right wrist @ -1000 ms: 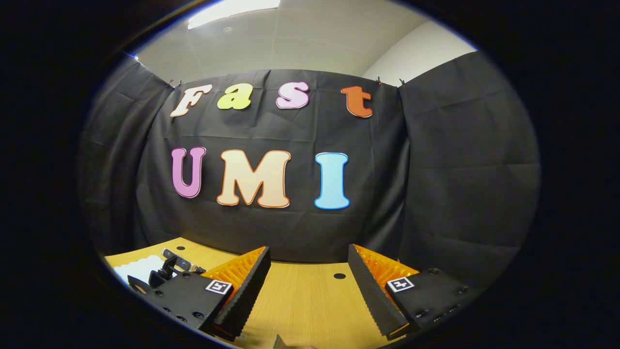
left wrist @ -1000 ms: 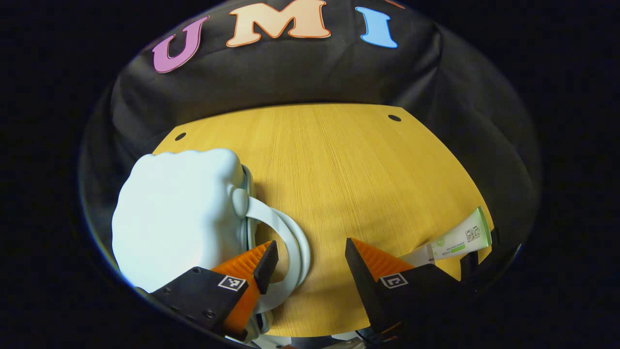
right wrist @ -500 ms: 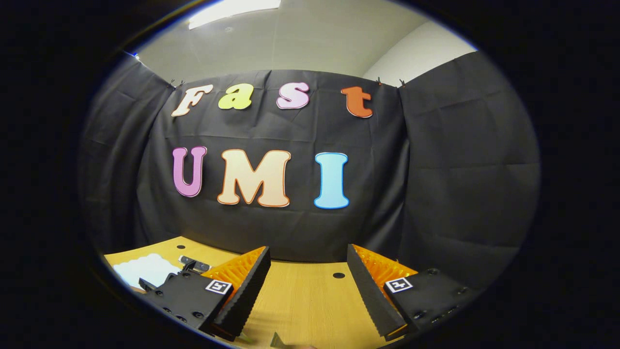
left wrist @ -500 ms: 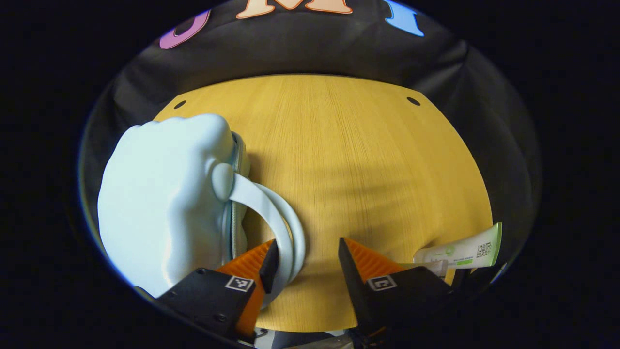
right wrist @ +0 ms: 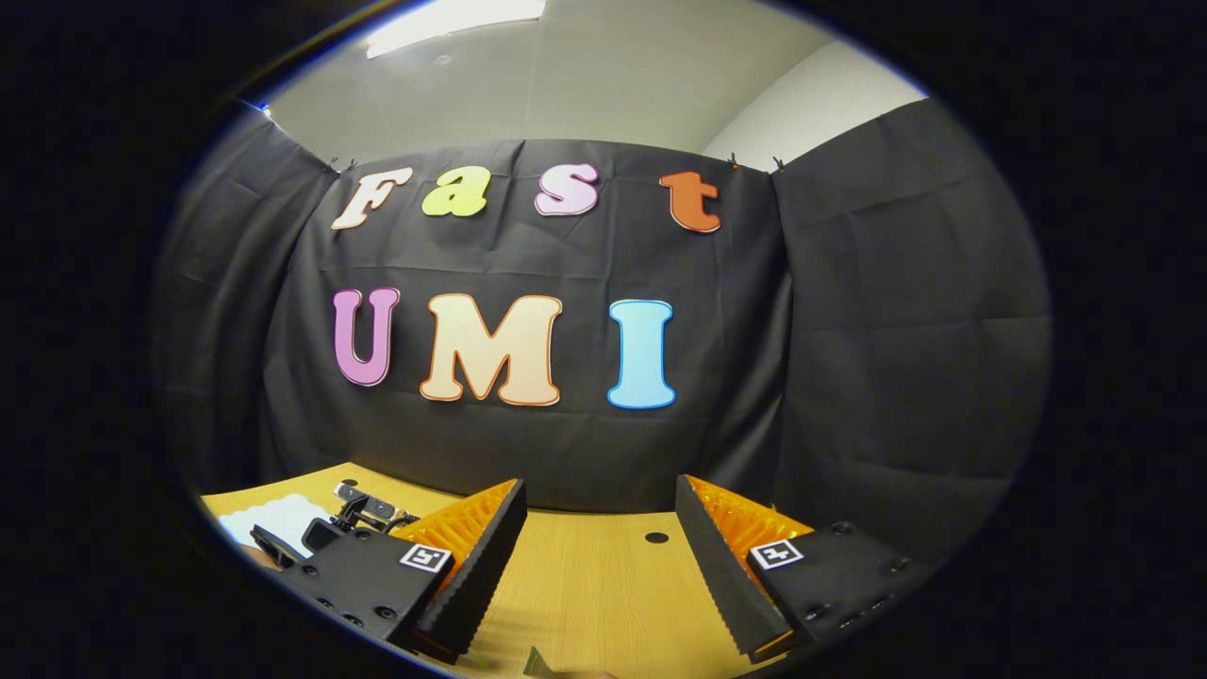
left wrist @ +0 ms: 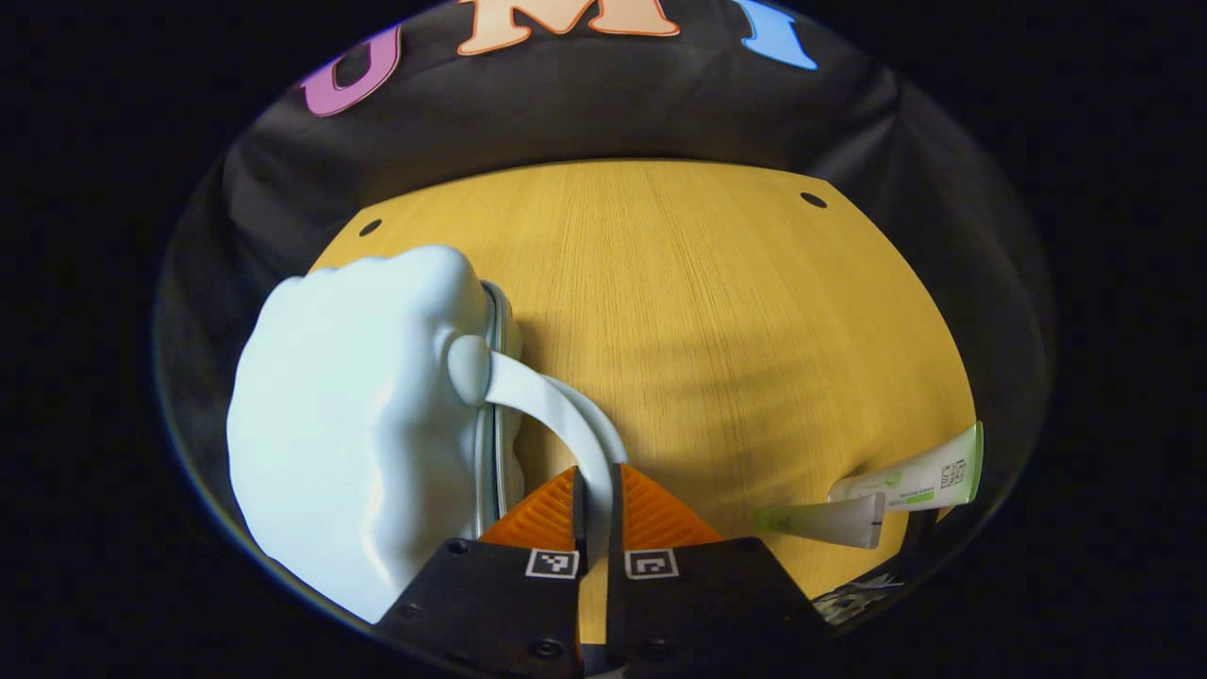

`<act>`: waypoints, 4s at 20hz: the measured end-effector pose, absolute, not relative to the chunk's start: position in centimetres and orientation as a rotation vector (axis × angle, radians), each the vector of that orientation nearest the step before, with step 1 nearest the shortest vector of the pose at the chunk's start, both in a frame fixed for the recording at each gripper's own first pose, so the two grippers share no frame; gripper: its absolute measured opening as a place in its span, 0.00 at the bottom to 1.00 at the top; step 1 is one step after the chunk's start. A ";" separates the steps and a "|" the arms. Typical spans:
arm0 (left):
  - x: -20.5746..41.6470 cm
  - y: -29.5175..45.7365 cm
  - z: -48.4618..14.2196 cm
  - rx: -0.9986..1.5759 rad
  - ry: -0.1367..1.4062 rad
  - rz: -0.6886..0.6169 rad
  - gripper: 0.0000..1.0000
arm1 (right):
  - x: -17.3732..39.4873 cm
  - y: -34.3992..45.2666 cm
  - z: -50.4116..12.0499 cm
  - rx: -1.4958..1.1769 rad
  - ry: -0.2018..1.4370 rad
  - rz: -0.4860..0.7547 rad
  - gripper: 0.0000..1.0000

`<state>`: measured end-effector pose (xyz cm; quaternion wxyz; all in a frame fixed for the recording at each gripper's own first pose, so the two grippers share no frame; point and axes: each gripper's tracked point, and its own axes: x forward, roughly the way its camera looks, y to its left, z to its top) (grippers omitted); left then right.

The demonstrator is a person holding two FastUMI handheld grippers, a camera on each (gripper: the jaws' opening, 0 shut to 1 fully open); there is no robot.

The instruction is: First open the suitcase, pack the skin care products into it, and then close the suitcase.

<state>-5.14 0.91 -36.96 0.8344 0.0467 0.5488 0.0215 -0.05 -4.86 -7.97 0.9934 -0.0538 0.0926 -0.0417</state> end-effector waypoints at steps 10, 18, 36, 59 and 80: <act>-3.7 0.5 -31.0 0.068 1.009 -0.005 0.00 | 0.2 -3.4 -7.4 -0.060 0.164 -0.057 0.99; -2.0 3.8 -24.7 0.097 0.908 0.017 0.00 | 0.3 -1.2 -8.3 -0.033 0.158 -0.020 0.99; -2.2 25.8 -13.1 0.176 0.630 0.291 0.00 | 1.3 5.8 -9.6 -0.036 0.167 0.022 0.99; -5.6 47.7 -21.1 0.032 0.631 0.470 0.00 | 0.2 15.4 -10.3 -0.083 0.173 -0.059 0.99; -3.2 27.4 -2.3 0.118 0.000 0.391 0.94 | 0.6 9.0 -7.4 -0.024 0.138 -0.004 1.00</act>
